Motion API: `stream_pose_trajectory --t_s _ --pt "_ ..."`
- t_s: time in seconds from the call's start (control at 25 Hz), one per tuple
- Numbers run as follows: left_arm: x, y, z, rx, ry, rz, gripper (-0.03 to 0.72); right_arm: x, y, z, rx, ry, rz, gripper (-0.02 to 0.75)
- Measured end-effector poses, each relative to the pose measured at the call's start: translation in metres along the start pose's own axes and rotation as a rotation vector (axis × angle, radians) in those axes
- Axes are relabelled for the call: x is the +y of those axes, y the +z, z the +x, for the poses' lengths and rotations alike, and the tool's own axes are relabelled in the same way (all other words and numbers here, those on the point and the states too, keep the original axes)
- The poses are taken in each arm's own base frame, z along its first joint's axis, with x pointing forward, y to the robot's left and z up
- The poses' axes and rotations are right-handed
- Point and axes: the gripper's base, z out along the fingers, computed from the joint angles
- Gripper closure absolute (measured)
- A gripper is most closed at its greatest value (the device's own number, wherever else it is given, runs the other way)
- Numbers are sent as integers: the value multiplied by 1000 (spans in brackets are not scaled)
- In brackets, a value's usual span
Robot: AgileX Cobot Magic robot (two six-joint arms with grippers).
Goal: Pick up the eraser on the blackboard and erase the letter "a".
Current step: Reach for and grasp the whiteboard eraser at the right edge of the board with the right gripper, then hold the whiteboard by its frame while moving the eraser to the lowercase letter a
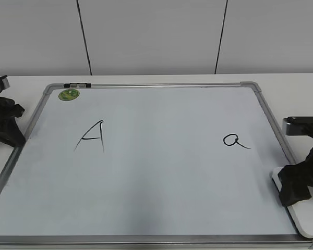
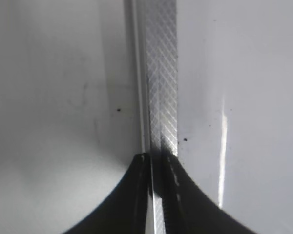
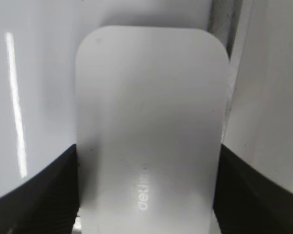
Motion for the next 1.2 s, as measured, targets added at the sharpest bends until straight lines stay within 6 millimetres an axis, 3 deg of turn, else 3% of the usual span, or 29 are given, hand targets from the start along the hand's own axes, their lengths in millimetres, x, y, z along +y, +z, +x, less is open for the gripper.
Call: stream_pose_trajectory --t_s 0.72,1.04,1.2 --pt "0 0 0 0 0 0 650 0 -3 -4 3 -3 -2 193" --pt "0 0 0 0 0 0 650 4 -33 -4 -59 -15 -5 193" --pt "0 0 0 1 0 1 650 6 -55 -20 -83 -27 -13 194"
